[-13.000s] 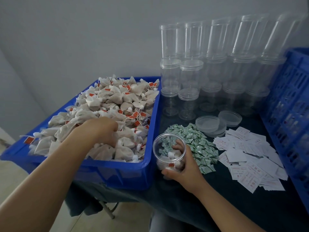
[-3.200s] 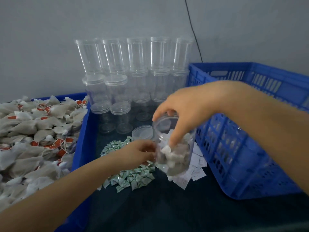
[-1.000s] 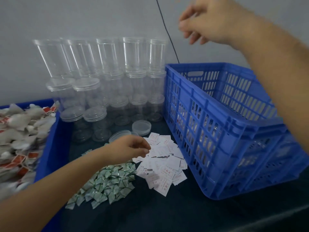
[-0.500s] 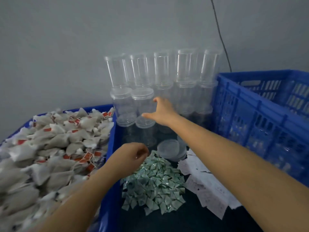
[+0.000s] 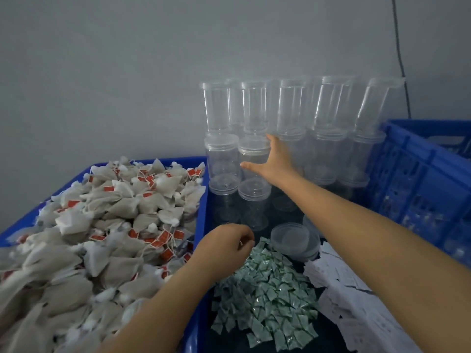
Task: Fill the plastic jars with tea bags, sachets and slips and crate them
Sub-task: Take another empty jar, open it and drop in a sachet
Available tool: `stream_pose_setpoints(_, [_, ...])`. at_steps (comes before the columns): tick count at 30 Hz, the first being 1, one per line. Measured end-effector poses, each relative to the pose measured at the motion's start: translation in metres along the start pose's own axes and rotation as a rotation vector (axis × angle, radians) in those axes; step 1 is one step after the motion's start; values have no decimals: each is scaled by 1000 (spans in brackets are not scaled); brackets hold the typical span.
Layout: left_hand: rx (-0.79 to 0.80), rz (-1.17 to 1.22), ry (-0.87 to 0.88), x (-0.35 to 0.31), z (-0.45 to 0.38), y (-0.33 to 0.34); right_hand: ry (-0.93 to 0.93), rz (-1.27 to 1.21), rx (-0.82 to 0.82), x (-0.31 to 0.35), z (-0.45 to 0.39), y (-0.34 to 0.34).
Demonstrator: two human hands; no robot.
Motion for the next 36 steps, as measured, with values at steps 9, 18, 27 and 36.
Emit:
stream_pose_setpoints(9, [-151,1,52,-1,2,-3,57,-124,-133,0,15,-13])
stream_pose_setpoints(18, [-461,-202,336,-32,14,-3,360,-799,-59,-12,117,-37])
stream_pose_setpoints(27, [-375,-777,614,-49,24,26,816,-1394,219,-14,209,-11])
stream_pose_setpoints(36, [-387,-1244,821,-53,36,57,1132,-1219,431,-48,239,-20])
Point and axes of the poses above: each hand's wrist, its own z-axis away from the middle knuckle, its own y-axis out of the palm, x = y × z, the point moved 2 cm from there along -z, towards the middle knuckle, and after that the axes turned 10 degrees about z, right-handed, at the moved point
